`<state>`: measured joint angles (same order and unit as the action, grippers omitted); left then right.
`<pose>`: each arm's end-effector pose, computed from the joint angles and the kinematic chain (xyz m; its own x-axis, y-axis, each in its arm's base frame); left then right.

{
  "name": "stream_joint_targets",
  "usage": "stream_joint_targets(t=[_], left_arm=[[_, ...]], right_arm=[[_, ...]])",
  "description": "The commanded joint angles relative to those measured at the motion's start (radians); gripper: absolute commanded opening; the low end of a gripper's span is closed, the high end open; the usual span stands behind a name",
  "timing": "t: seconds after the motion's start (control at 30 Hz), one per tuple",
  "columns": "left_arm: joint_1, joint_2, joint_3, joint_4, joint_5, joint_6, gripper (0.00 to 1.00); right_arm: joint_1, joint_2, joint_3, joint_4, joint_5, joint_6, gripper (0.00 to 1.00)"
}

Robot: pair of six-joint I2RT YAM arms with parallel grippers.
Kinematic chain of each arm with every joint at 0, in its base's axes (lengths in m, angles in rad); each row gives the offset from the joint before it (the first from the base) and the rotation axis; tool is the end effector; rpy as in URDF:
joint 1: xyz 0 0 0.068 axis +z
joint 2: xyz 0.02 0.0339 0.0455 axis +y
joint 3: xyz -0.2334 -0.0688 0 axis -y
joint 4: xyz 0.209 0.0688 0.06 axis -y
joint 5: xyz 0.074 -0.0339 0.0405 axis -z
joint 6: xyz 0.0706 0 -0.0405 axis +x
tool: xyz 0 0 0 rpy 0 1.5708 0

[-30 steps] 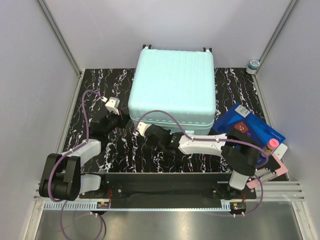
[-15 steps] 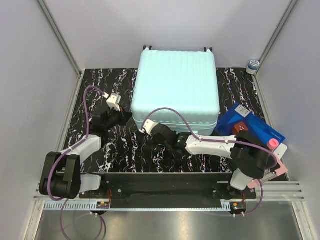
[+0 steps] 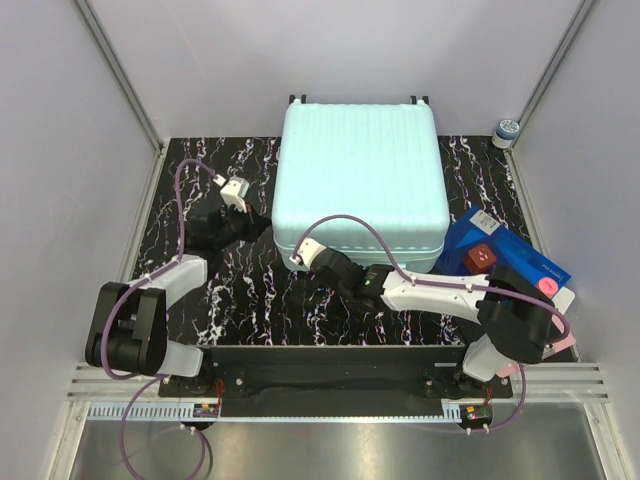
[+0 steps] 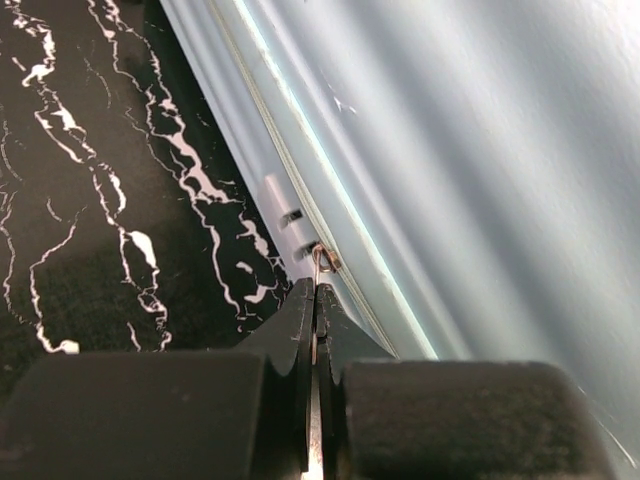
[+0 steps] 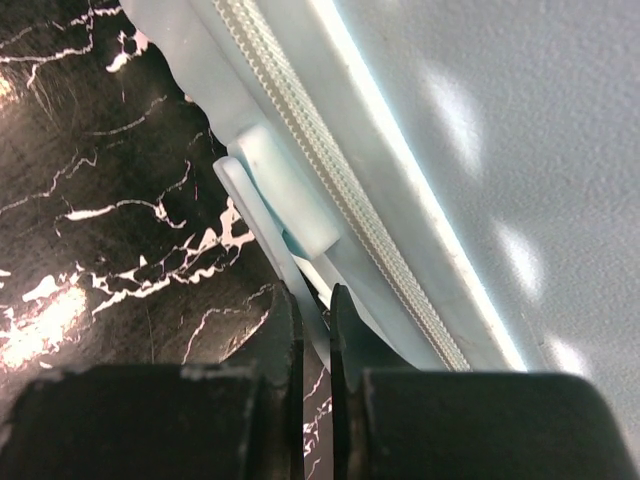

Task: Pack the luggage
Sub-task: Zip the luggage at the center of the board.

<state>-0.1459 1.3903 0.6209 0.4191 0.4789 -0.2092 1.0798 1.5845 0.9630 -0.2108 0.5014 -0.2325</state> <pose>0.2904 -0.0756 0.1939 -0.4479 -0.1205 -0.8859 0.4746 0.8077 -0.3498 0.1806 0.2658 0.1735 -0.1963 -0.7956 -0.5732 -0.6844 0.5297 -0.5010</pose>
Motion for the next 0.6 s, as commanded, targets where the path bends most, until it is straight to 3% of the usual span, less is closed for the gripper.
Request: stream_joint_targets(t=[0.0, 0.57], left_arm=[[0.003, 0.010, 0.068, 0.130, -0.062, 0.014, 0.00], [-0.070, 0.098, 0.175, 0.116, -0.154, 0.001, 0.00]], right_arm=[[-0.035, -0.093, -0.046, -0.205, 0.163, 0.226, 0.00], [-0.035, -0.330, -0.060, -0.303, 0.126, 0.326, 0.00]])
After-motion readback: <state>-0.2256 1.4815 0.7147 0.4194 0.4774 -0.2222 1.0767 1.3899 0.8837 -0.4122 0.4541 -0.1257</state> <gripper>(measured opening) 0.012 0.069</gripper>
